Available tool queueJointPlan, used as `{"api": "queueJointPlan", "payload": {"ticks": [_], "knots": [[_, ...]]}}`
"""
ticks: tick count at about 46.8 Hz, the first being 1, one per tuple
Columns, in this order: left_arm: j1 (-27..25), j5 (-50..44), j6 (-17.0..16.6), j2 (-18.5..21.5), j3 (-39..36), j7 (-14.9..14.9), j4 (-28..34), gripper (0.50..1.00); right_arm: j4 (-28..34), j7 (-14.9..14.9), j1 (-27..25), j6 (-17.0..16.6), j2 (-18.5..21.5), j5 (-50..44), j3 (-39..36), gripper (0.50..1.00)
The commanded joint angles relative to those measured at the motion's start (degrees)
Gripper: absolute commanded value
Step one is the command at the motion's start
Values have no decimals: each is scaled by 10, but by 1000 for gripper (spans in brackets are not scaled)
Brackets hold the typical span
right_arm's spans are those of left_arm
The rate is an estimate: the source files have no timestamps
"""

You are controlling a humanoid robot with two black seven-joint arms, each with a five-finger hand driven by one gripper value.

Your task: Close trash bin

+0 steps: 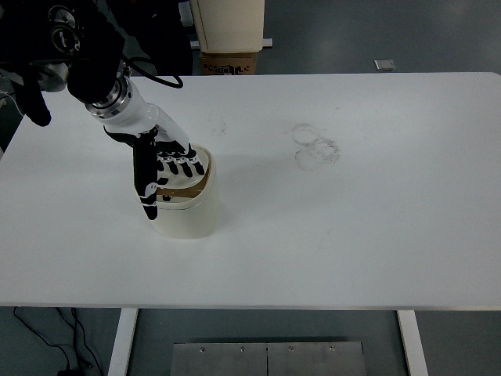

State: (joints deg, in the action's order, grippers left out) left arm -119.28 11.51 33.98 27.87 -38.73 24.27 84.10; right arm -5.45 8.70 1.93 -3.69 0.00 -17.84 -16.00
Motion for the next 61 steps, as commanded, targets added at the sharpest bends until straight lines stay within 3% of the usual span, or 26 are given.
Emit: {"api": "queueJointPlan", "payload": {"ticks": [1, 44, 55, 61], "knots": [[4, 0, -1, -1, -7, 0, 1, 1000, 0, 0, 0, 0, 0, 0, 0, 991], [14, -2, -8, 0, -7, -1, -7, 1000, 0, 0, 0, 0, 0, 0, 0, 991], [20, -9, -9, 5, 7, -10, -59, 1000, 0, 0, 0, 0, 0, 0, 0, 991], [30, -49, -15, 6, 32, -20, -130, 1000, 0, 0, 0, 0, 0, 0, 0, 991]]}}
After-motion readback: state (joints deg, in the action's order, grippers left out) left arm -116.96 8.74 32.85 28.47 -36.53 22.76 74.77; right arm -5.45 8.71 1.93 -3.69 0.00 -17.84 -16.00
